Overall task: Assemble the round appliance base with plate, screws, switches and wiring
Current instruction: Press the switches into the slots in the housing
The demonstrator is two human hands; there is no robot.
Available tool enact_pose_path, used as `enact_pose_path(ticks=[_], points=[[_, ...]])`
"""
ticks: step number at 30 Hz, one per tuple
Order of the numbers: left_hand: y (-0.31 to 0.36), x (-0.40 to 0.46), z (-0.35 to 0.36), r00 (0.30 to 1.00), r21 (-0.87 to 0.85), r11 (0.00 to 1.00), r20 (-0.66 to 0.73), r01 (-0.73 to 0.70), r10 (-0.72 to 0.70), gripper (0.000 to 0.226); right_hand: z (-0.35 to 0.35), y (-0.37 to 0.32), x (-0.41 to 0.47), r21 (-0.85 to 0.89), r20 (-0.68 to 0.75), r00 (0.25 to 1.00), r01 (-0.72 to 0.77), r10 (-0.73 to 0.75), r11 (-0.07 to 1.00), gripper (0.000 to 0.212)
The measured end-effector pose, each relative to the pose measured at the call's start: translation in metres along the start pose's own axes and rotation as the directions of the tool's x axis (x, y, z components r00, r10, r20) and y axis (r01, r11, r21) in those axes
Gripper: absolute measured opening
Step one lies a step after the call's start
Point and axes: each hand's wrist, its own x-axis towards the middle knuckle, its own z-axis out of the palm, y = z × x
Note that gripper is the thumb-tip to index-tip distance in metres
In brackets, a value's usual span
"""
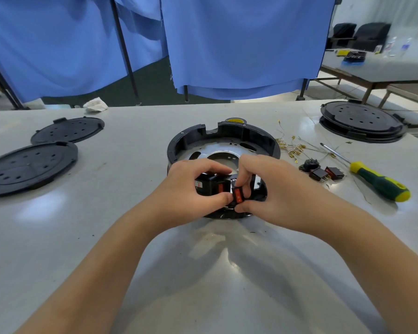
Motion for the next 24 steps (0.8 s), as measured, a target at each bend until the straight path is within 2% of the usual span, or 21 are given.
enact_pose_path(ticks=[5,10,16,24], points=[[-0.0002,-0.0002,-0.0007,1.0,-0.047,0.999,-0.006,0.002,-0.002,0.033,0.0032,0.0019,-0.0001,-0.09,-0.034,0.998,0.053,-0.056,0.995,0.033],[0.0013,0.0002,0.0045,0.999,-0.043,0.999,-0.038,-0.001,0.0,0.03,0.0043,0.0017,0.0016,-0.085,-0.046,0.998,0.033,-0.037,0.996,0.037],[-0.002,0.0002,0.0039,0.999,-0.084,0.996,-0.038,-0.012,0.009,0.032,0.0025,0.0005,-0.0018,-0.059,-0.014,1.0,0.021,-0.021,0.998,0.023],[-0.0024,0.0006,0.0046,0.998,-0.054,0.998,-0.052,-0.02,0.018,0.031,0.0014,-0.0014,-0.0013,-0.16,-0.057,0.997,0.039,-0.048,0.986,0.018]])
